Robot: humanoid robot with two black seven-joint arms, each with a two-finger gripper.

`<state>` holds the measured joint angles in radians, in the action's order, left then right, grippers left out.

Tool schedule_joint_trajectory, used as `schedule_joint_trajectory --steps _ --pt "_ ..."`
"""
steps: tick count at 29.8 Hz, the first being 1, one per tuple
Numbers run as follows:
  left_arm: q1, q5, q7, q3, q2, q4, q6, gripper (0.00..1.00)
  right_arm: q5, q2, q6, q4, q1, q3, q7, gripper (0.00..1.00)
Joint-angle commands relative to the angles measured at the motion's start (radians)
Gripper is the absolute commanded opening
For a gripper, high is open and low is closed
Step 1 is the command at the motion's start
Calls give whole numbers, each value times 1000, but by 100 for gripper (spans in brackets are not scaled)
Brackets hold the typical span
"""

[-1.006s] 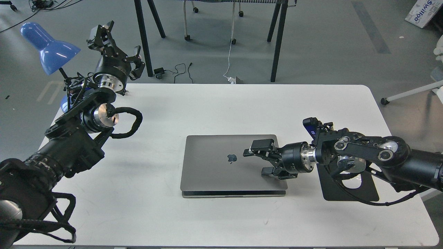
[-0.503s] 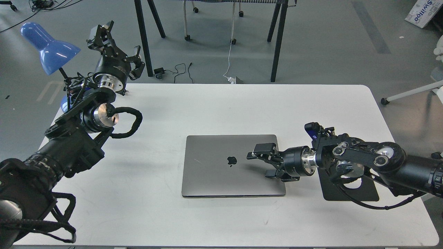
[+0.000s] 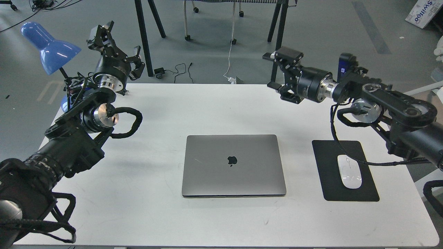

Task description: Close notebook with right arm

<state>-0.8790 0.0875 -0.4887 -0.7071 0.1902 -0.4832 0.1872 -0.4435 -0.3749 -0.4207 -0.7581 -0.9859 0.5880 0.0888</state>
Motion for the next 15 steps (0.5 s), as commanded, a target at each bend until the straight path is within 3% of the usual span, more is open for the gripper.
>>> schedule_joint_trajectory --steps 1,9,15 --pt "-2 0 0 0 0 0 0 100 25 2 -6 26 12 165 8 100" --pt "0 0 0 0 0 0 0 100 279 30 -1 46 114 407 8 100" --pt "0 0 0 0 0 0 0 100 422 30 -21 39 187 463 11 100"
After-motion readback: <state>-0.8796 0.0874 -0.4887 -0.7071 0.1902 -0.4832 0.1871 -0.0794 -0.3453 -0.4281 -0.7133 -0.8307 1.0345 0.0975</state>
